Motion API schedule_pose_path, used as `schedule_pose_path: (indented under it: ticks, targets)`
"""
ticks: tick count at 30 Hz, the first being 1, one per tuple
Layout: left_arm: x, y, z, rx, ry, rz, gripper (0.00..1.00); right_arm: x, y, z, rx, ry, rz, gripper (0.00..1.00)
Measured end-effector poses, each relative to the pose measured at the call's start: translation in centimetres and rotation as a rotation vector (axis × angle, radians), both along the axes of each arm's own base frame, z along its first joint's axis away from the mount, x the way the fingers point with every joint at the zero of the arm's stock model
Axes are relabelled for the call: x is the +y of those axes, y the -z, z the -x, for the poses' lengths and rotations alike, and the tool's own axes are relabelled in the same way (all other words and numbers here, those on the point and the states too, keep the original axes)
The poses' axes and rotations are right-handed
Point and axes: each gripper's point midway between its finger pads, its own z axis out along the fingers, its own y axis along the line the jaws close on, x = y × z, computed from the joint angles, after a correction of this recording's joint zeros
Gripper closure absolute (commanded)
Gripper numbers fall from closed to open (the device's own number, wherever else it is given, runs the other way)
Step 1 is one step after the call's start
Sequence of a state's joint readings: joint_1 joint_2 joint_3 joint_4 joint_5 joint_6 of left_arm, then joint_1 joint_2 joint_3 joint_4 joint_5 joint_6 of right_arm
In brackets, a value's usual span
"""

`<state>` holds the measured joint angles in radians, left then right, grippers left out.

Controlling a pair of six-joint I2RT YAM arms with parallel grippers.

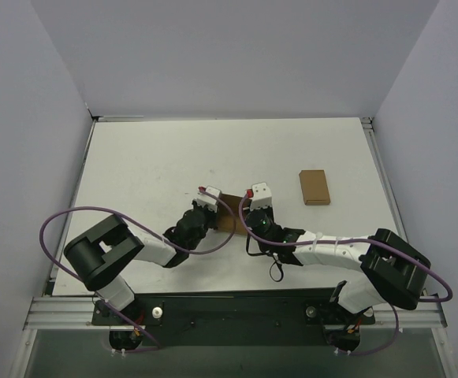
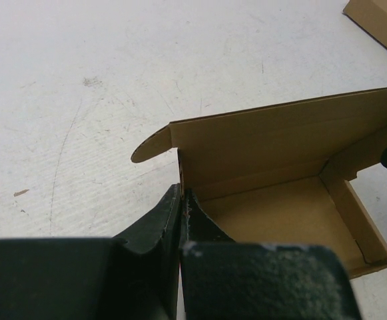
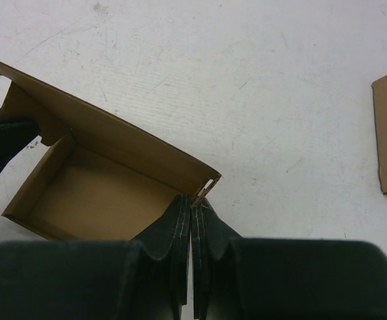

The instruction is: Fold the paper box

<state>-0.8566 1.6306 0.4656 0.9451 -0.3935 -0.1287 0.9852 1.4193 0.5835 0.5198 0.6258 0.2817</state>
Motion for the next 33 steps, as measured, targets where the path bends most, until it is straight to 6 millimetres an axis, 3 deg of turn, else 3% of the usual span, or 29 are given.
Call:
schedule_pose_path:
  ticks: [33]
  targets:
    - [1.1, 0.9, 2.7, 0.004, -0.014, 0.181, 1.00, 1.0, 1.0, 1.8, 0.027, 0.007, -0.071, 1.00]
